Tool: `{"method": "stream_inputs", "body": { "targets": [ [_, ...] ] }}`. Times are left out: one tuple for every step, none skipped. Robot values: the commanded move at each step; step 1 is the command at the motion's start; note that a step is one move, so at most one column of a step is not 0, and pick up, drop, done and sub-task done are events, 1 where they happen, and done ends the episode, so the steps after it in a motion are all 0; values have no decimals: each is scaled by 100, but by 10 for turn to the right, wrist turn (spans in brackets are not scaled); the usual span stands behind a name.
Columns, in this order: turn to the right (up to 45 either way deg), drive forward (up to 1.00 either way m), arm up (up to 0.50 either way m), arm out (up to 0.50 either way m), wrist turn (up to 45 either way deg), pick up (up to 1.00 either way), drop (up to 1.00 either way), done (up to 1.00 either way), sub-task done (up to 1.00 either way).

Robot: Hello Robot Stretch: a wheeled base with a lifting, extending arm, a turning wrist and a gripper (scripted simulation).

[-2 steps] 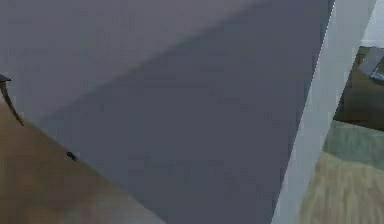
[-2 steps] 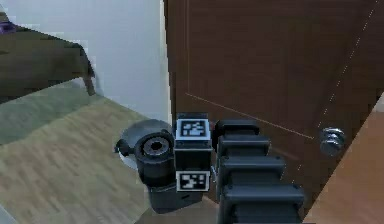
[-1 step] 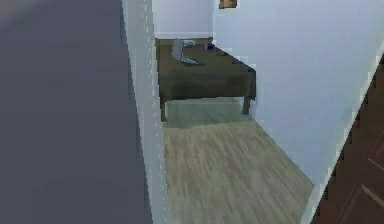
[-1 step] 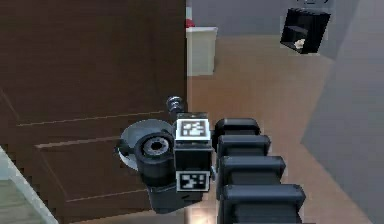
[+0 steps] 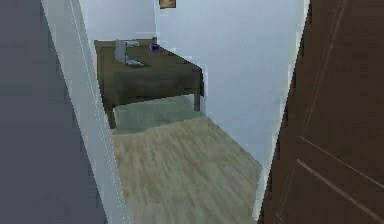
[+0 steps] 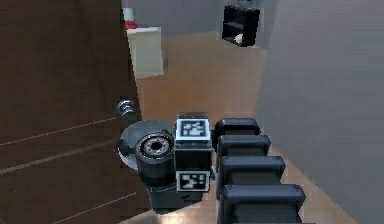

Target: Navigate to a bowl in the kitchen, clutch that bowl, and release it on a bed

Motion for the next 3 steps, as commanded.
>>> {"method": "stream_inputs", "body": {
  "targets": [
    [0, 60, 0, 0, 0, 0, 0, 0, 0],
    [-180, 0, 0, 0, 0, 0, 0, 0, 0],
    [0, 30, 0, 0, 0, 0, 0, 0, 0]
  ]
}}
